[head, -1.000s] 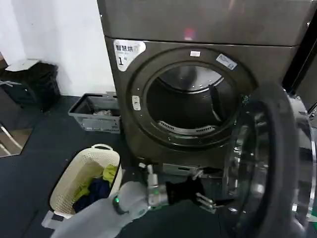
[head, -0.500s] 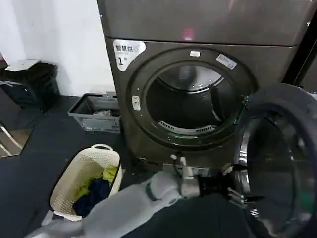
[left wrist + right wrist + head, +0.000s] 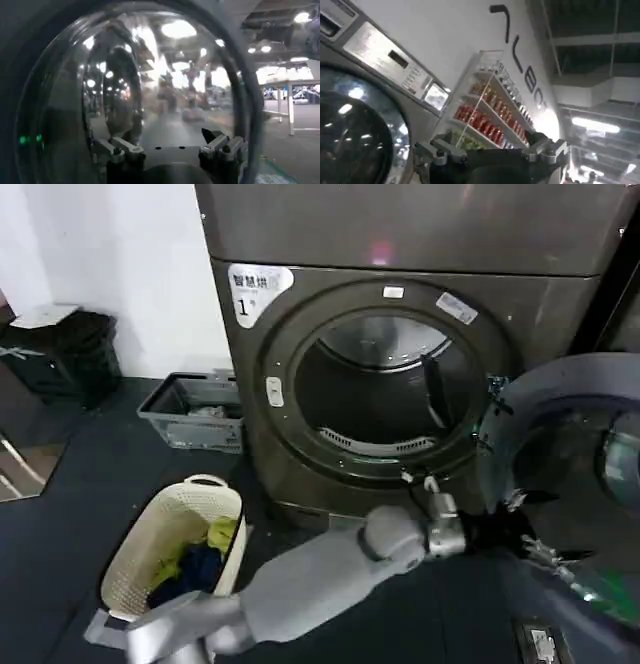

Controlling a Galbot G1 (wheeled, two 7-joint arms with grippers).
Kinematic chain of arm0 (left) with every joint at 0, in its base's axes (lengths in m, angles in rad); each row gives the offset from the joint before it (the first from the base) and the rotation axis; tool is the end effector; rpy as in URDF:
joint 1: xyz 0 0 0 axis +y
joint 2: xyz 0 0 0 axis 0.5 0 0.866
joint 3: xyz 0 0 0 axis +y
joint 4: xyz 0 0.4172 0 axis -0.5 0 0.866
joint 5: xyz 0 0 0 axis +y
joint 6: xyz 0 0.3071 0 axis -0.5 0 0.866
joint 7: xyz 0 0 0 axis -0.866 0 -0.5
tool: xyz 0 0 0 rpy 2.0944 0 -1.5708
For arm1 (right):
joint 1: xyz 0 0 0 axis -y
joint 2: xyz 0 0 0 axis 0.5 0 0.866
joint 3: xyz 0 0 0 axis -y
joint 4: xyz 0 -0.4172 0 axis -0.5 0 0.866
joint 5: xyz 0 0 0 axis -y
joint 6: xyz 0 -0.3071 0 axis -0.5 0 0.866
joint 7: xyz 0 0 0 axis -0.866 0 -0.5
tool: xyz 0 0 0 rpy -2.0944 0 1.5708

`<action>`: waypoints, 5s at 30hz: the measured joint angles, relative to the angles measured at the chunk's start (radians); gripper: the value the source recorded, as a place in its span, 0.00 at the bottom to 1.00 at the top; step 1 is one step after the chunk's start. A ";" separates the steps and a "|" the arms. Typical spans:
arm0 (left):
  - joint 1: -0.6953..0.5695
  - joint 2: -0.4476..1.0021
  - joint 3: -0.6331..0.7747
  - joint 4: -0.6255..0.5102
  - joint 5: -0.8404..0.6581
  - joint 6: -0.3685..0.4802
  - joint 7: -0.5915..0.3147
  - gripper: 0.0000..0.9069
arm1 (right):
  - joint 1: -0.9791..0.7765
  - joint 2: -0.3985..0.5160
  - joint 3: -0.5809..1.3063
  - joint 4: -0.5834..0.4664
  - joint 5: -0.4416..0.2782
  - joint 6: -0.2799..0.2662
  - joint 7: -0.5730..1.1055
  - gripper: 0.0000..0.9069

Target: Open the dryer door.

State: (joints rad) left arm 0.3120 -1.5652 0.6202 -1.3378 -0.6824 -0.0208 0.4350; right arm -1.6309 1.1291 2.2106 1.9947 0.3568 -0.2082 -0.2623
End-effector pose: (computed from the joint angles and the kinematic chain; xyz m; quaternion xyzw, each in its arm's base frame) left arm 0.4202 -0.2692 -0.2802 0.6911 0.7203 -0.0282 0.0518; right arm -0.1065 -0.3757 -0.1024 0.4699 0.8207 -0.3116 0.0930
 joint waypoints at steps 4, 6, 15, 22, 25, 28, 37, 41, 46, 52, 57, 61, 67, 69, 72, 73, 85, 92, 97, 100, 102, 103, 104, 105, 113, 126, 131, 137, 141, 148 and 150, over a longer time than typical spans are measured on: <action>-0.011 -0.046 0.004 0.047 0.006 -0.008 -0.001 1.00 | -0.005 -0.010 0.026 -0.005 -0.001 0.008 0.005 1.00; -0.017 -0.044 0.006 0.075 0.013 -0.011 -0.004 1.00 | -0.010 -0.016 0.037 -0.008 -0.001 0.008 0.005 1.00; -0.024 -0.044 0.007 0.119 0.024 -0.012 -0.016 1.00 | -0.025 -0.035 0.071 -0.024 0.003 0.012 0.003 1.00; -0.033 -0.044 0.010 0.128 0.023 -0.017 -0.017 1.00 | -0.028 -0.044 0.077 -0.029 0.003 0.017 0.002 1.00; -0.034 -0.044 0.013 0.125 0.021 -0.036 -0.024 1.00 | -0.029 -0.046 0.078 -0.031 0.004 0.017 0.002 1.00; -0.035 -0.044 0.019 0.125 0.028 -0.041 -0.030 1.00 | -0.032 -0.047 0.082 -0.033 0.004 0.018 0.001 1.00; -0.029 -0.044 0.031 0.114 0.027 -0.058 -0.027 1.00 | -0.038 -0.049 0.089 -0.039 0.005 0.021 -0.002 1.00; -0.036 -0.044 0.038 0.119 0.043 -0.072 -0.022 1.00 | -0.039 -0.048 0.089 -0.038 0.005 0.022 -0.003 1.00; -0.038 -0.044 0.038 0.116 0.041 -0.084 -0.022 1.00 | -0.039 -0.047 0.088 -0.038 0.004 0.022 -0.004 1.00; -0.037 -0.044 0.047 0.071 0.067 -0.097 -0.027 1.00 | -0.040 -0.050 0.093 -0.042 0.004 0.022 -0.004 1.00; -0.050 -0.038 0.060 0.006 0.066 -0.110 -0.038 1.00 | -0.040 -0.060 0.105 -0.048 0.003 0.023 -0.004 1.00; -0.073 0.088 0.065 -0.050 0.059 -0.128 -0.066 1.00 | -0.034 -0.063 0.109 -0.044 0.002 0.023 -0.005 1.00; -0.109 0.268 0.108 -0.143 0.043 -0.185 -0.106 1.00 | -0.030 -0.069 0.119 -0.039 0.002 0.023 -0.011 1.00; -0.120 0.324 0.125 -0.177 0.018 -0.188 -0.119 1.00 | -0.028 -0.072 0.121 -0.038 0.002 0.023 -0.014 1.00; -0.140 0.411 0.158 -0.233 0.019 -0.222 -0.124 1.00 | -0.025 -0.073 0.122 -0.037 0.002 0.023 -0.020 1.00; -0.147 0.439 0.166 -0.250 0.018 -0.223 -0.126 1.00 | -0.024 -0.073 0.122 -0.037 0.002 0.023 -0.020 1.00; -0.237 0.755 0.267 -0.373 0.011 -0.166 -0.115 1.00 | -0.023 -0.079 0.142 -0.042 -0.003 0.032 -0.035 1.00; -0.334 0.914 0.359 -0.370 0.020 -0.126 -0.122 1.00 | -0.018 -0.084 0.143 -0.043 -0.007 0.035 -0.040 1.00; -0.374 1.000 0.407 -0.345 0.101 -0.117 -0.137 1.00 | -0.016 -0.085 0.144 -0.050 -0.008 0.040 -0.042 1.00; -0.396 1.044 0.433 -0.326 0.122 -0.117 -0.130 1.00 | -0.015 -0.086 0.149 -0.055 -0.011 0.044 -0.044 1.00; -0.400 1.072 0.447 -0.323 0.125 -0.115 -0.118 1.00 | -0.014 -0.087 0.151 -0.055 -0.013 0.046 -0.045 1.00; -0.403 1.089 0.456 -0.321 0.126 -0.112 -0.107 1.00 | -0.013 -0.086 0.151 -0.056 -0.013 0.046 -0.045 1.00; -0.406 1.106 0.463 -0.319 0.135 -0.109 -0.100 1.00 | -0.012 -0.086 0.151 -0.058 -0.014 0.047 -0.046 1.00; -0.408 1.123 0.470 -0.317 0.142 -0.105 -0.089 1.00 | -0.011 -0.086 0.150 -0.061 -0.018 0.049 -0.047 1.00; -0.401 1.230 0.506 -0.308 0.184 -0.093 -0.037 1.00 | -0.007 -0.084 0.147 -0.075 -0.025 0.058 -0.050 1.00; -0.336 1.349 0.448 -0.249 0.292 -0.019 0.044 1.00 | 0.001 -0.074 0.140 -0.073 -0.032 0.062 -0.052 1.00; -0.245 1.376 0.365 -0.225 0.317 -0.004 0.070 1.00 | -0.005 -0.072 0.150 -0.072 -0.029 0.062 -0.056 1.00; -0.088 1.414 0.199 -0.202 0.345 0.023 0.112 1.00 | -0.001 -0.068 0.144 -0.069 -0.028 0.062 -0.056 1.00; -0.018 1.434 0.115 -0.194 0.349 0.027 0.111 1.00 | 0.004 -0.064 0.135 -0.059 -0.029 0.062 -0.056 1.00; 0.016 1.449 0.060 -0.172 0.345 0.016 0.115 1.00 | 0.004 -0.063 0.133 -0.068 -0.028 0.064 -0.057 1.00; 0.018 1.450 0.056 -0.174 0.344 0.014 0.117 1.00 | 0.003 -0.063 0.133 -0.069 -0.028 0.064 -0.057 1.00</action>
State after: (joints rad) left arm 0.3304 -0.1147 0.6758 -1.5122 -0.3382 -0.0064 0.5520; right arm -1.6283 1.0658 2.3433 1.9258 0.3287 -0.1439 -0.3192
